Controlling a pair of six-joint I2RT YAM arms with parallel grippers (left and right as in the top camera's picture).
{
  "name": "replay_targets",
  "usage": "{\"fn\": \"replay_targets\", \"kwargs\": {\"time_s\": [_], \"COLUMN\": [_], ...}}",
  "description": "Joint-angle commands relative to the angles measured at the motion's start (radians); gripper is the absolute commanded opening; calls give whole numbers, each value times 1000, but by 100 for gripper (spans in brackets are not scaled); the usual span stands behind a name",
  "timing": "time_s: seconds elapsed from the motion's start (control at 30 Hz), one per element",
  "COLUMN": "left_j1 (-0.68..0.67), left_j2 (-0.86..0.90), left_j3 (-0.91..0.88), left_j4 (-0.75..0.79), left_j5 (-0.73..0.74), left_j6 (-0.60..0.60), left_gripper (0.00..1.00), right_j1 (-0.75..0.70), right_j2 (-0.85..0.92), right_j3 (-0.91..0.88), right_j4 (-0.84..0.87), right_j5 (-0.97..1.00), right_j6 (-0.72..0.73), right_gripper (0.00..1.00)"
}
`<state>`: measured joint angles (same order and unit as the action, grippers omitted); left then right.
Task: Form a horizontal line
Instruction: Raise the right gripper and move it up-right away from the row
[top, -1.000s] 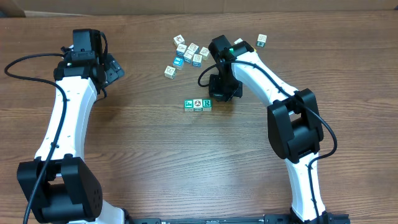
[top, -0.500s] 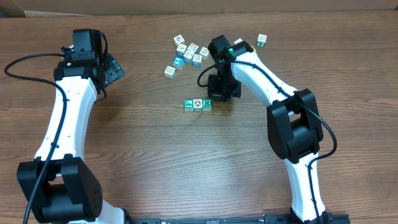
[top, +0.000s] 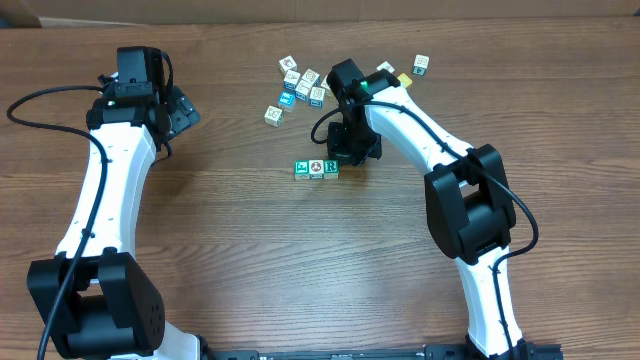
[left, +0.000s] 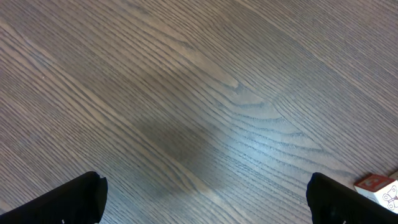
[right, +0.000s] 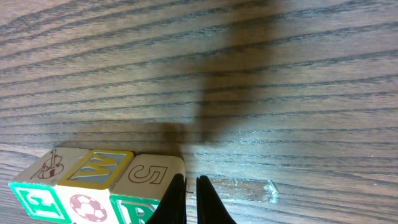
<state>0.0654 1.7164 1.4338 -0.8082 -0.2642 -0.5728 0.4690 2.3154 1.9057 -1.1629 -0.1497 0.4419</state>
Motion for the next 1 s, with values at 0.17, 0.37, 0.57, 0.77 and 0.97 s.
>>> {"fn": "replay_targets", "kwargs": {"time_s": [0.17,0.37,0.57,0.77,0.97], "left_j1": [-8,-8,-8,-7,-8], "left_j2": [-3,-3,-3,-3,-3], "left_j3": [6,6,6,6,6], "left_j4": [1,0,1,0,0], "left_j5": [3,3,3,3,3], "left_j6": [1,1,1,1,1], "left_gripper": [100,100,99,100,100], "right_j1": [-6,-47,-97,-131,-134], "right_j2": [2,2,2,2,2], "right_j3": [18,18,18,18,18], "right_j4": [2,-3,-3,6,13], "right_j5": [124,134,134,134,134], "right_j6": [5,7,6,3,-2], "right_gripper": [8,8,11,12,11]}}
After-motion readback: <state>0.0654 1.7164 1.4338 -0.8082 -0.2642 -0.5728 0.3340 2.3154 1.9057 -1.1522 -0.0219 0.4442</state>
